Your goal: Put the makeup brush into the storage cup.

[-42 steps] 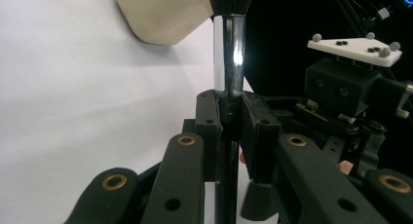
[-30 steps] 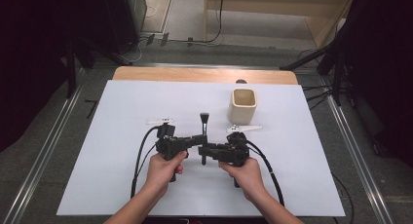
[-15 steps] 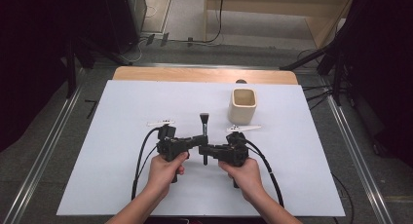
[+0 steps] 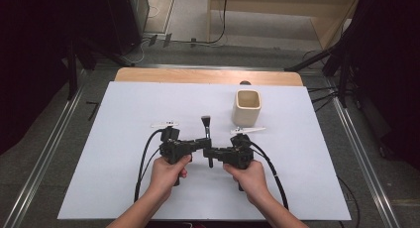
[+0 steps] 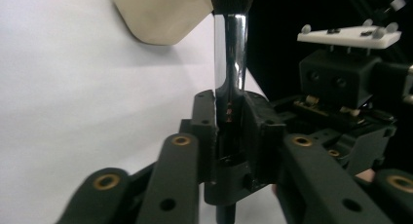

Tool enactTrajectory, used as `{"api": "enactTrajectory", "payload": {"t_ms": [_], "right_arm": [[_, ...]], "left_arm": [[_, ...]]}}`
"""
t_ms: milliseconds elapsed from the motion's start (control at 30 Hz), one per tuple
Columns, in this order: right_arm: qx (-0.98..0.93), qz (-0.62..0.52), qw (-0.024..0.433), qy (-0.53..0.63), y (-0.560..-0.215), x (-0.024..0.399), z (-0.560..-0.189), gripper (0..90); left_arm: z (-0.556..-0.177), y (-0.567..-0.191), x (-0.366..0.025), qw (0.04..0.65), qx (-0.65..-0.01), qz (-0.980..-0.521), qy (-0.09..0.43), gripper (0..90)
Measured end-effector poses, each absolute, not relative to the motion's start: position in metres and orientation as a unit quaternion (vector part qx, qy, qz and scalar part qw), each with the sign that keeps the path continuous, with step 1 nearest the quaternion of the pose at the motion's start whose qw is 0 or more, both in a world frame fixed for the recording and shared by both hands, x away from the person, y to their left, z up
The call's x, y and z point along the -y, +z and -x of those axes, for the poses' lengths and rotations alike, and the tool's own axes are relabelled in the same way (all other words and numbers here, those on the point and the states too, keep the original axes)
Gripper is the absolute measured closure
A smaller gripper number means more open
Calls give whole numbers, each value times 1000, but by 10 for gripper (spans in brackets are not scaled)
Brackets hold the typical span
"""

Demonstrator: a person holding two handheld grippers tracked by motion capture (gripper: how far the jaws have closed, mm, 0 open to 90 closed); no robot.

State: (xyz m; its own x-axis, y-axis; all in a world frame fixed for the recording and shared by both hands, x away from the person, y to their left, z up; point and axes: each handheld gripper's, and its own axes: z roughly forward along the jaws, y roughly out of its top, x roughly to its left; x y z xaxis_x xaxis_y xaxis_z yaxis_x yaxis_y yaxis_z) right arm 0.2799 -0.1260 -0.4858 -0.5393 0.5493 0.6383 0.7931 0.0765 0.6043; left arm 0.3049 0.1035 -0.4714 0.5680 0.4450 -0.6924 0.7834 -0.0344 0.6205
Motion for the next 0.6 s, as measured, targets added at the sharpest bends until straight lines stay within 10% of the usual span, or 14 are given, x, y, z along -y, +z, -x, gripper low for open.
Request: {"api": "enactTrajectory", "payload": {"t_ms": [600], "right_arm": [[734,462,101,-488,-487,132,-284,801]], "left_arm": [[-308,-461,-114,527,-434,-719,-129,438]]}}
